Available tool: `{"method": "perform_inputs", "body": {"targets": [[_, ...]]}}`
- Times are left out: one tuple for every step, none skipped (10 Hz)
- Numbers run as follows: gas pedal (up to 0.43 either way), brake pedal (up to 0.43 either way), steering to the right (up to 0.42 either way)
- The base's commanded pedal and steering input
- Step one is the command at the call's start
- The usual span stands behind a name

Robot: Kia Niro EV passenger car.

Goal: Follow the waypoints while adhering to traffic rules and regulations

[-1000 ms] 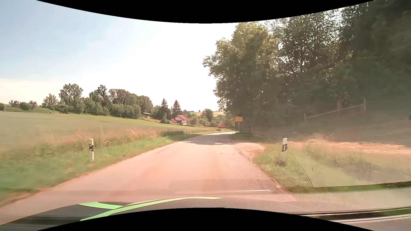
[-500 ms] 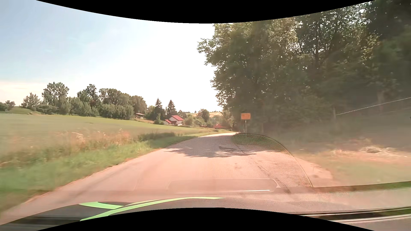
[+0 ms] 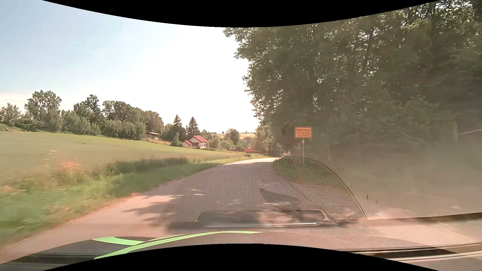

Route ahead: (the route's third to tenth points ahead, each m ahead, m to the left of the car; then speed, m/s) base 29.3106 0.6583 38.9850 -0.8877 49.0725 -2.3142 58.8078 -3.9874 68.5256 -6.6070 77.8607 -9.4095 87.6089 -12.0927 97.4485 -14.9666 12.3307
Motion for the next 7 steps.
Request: {"method": "perform_inputs", "body": {"targets": [[0.000,0.195,0.021],[0.000,0.183,0.021],[0.000,0.177,0.022],[0.000,0.177,0.024],[0.000,0.177,0.026],[0.000,0.177,0.027],[0.000,0.183,0.026]]}}
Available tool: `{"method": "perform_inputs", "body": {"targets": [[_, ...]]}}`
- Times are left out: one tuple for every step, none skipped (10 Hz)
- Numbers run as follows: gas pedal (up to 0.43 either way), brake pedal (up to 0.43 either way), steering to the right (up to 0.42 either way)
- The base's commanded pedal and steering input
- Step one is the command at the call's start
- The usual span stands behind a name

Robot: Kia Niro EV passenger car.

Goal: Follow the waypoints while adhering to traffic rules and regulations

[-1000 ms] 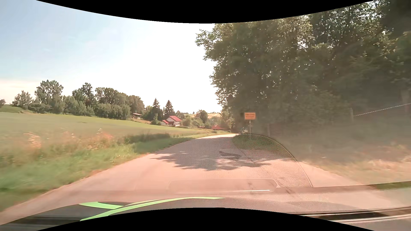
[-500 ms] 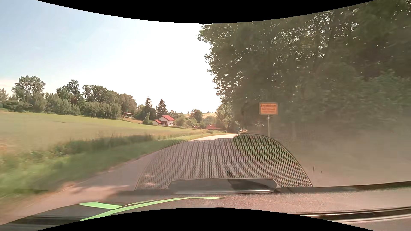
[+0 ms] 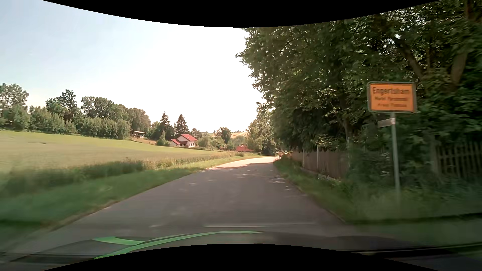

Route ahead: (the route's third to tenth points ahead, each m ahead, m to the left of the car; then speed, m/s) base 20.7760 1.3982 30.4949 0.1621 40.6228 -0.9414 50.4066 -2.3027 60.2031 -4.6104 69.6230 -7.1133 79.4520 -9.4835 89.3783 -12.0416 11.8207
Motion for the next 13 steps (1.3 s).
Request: {"method": "perform_inputs", "body": {"targets": [[0.000,0.177,0.025],[0.000,0.171,0.024],[0.000,0.159,0.023],[0.000,0.152,0.023],[0.000,0.152,0.022],[0.000,0.140,0.022],[0.000,0.122,0.021],[0.000,0.104,0.021],[0.000,0.049,0.021],[0.000,0.000,0.021],[0.000,0.000,0.020],[0.000,0.000,0.020],[0.000,0.000,0.020]]}}
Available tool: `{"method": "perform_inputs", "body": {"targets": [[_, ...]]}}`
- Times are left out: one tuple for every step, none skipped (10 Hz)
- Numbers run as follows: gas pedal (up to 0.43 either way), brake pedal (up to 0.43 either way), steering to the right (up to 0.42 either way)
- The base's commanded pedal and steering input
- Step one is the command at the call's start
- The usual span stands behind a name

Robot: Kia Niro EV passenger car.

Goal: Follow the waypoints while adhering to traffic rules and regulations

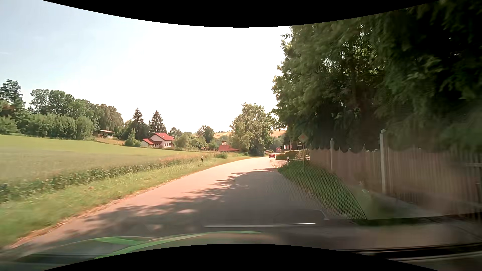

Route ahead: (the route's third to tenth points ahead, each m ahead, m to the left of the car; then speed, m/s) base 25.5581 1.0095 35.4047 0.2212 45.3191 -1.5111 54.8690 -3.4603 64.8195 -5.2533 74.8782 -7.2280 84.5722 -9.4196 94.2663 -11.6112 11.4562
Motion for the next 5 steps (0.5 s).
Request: {"method": "perform_inputs", "body": {"targets": [[0.000,0.000,0.019],[0.000,0.000,0.018],[0.000,0.000,0.016],[0.000,0.000,0.013],[0.000,0.000,0.012]]}}
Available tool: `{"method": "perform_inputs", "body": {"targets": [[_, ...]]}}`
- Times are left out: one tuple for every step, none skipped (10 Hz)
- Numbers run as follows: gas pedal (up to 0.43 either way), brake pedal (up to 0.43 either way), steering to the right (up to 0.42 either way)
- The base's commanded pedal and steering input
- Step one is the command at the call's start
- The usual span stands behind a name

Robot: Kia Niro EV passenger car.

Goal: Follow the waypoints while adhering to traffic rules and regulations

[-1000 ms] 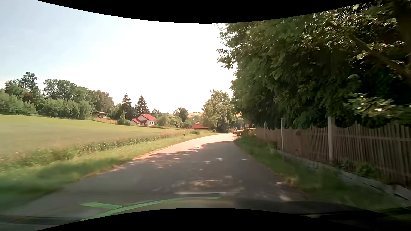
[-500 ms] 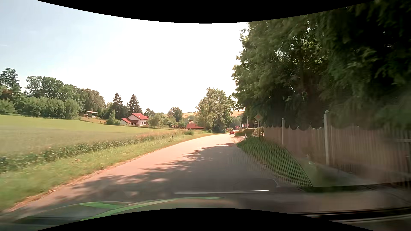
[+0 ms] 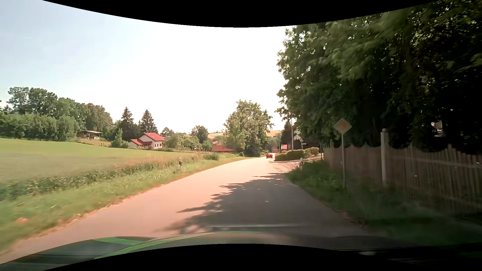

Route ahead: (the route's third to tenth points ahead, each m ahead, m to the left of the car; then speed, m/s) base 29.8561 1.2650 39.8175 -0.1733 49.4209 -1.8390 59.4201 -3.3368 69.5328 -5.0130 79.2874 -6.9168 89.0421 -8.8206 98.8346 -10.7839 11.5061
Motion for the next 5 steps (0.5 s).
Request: {"method": "perform_inputs", "body": {"targets": [[0.000,0.000,0.011],[0.000,0.000,0.011],[0.000,0.000,0.011],[0.000,0.006,0.011],[0.000,0.006,0.010]]}}
